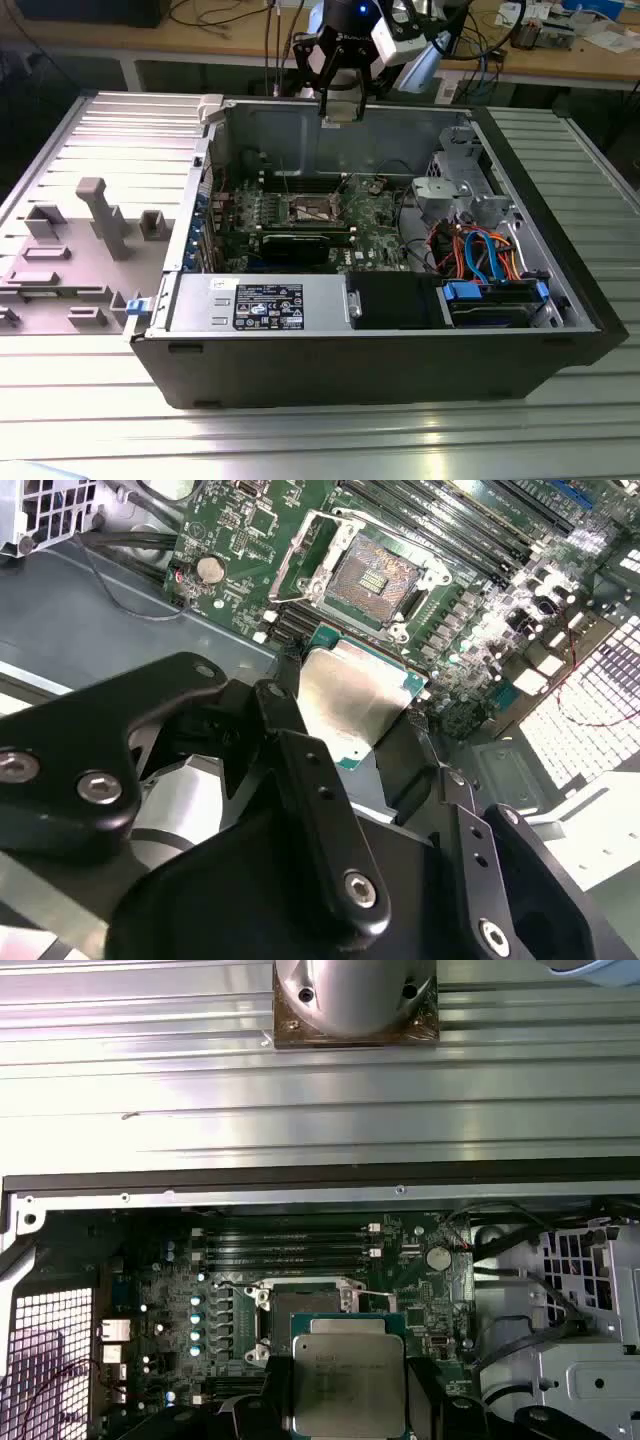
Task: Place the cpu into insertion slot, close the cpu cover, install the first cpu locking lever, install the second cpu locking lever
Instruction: 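Place the cpu into insertion slot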
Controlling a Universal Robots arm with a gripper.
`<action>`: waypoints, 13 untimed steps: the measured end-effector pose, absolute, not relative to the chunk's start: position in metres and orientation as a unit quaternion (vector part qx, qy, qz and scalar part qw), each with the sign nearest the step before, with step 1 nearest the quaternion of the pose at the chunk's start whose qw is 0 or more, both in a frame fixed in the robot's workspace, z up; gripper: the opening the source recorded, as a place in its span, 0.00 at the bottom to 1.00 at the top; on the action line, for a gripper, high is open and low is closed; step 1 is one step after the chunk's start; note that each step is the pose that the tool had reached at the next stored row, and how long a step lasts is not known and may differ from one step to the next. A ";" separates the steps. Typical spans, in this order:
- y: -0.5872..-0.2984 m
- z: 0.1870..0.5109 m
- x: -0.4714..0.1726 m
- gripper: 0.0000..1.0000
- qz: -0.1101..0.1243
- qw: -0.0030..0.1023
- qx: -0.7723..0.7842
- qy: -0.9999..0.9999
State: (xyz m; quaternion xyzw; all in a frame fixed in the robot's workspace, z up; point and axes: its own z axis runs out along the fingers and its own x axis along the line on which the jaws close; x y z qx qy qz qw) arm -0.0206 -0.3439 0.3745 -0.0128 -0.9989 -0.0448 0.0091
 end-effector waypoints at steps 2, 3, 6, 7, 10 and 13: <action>-0.344 0.374 -0.021 0.55 -0.045 0.009 -0.013 -0.999; -0.344 0.374 -0.021 0.55 -0.045 0.009 -0.013 -0.999; -0.344 0.374 -0.021 0.55 -0.045 0.009 -0.013 -0.999; -0.344 0.374 -0.022 0.55 -0.045 0.009 -0.013 -0.999; -0.345 0.374 -0.022 0.55 -0.045 0.009 -0.013 -0.999; -0.346 0.374 -0.023 0.55 -0.045 0.009 -0.013 -0.999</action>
